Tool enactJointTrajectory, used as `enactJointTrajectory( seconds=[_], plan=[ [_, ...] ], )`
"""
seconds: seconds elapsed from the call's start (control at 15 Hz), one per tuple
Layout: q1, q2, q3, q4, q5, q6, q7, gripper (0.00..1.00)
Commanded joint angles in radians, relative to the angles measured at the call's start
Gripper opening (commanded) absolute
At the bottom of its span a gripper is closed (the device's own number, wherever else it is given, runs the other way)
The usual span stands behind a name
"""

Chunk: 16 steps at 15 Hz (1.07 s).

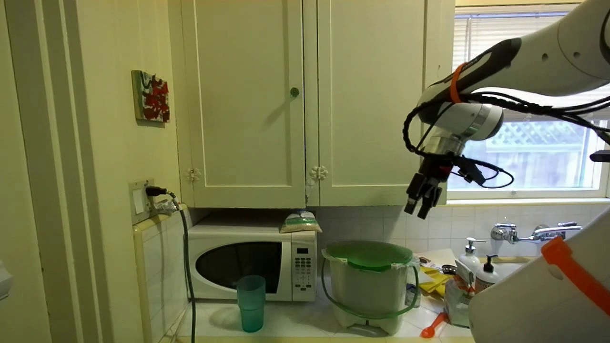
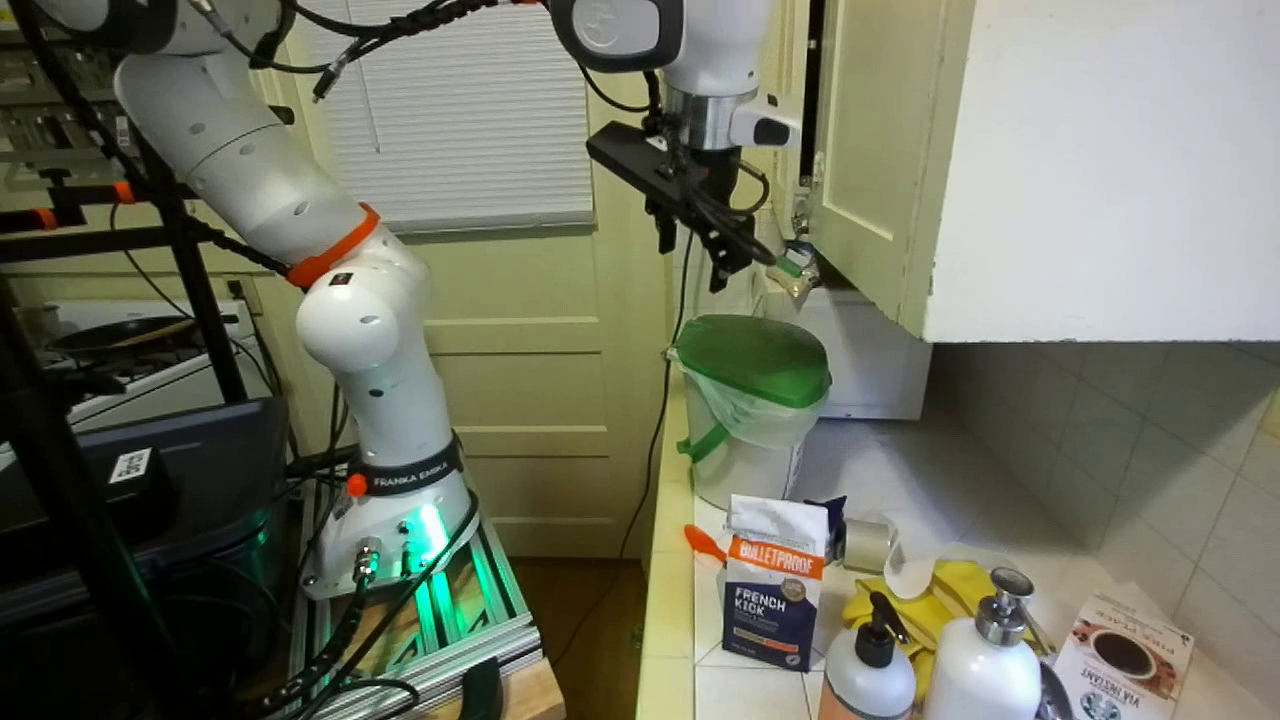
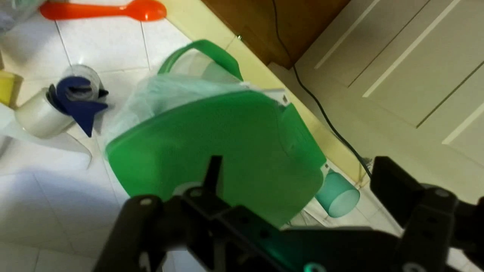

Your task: Open the trash can

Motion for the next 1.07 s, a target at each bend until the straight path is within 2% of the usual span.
enactJointTrajectory(
  seconds=[0.0,0.2,0.4,0.47,0.6,0.8,1.0],
  plan=[
    [-0.004,-0.038,-0.089,-0.092,-0.089,0.013,-0.125,1.0],
    [-0.019,-0.008,-0.171,-0.126,-0.107,0.076,-0.252,1.0],
    [-0.023,0.029,-0.243,-0.162,-0.062,0.233,-0.336,1.0],
    [-0.023,0.009,-0.209,-0.135,-0.081,0.154,-0.283,1.0],
    [-0.025,0.017,-0.221,-0.141,-0.08,0.17,-0.294,1.0],
    [-0.024,0.022,-0.203,-0.146,-0.094,0.172,-0.3,1.0],
    [0.001,0.119,-0.255,-0.117,-0.043,0.209,-0.337,1.0]
  ],
)
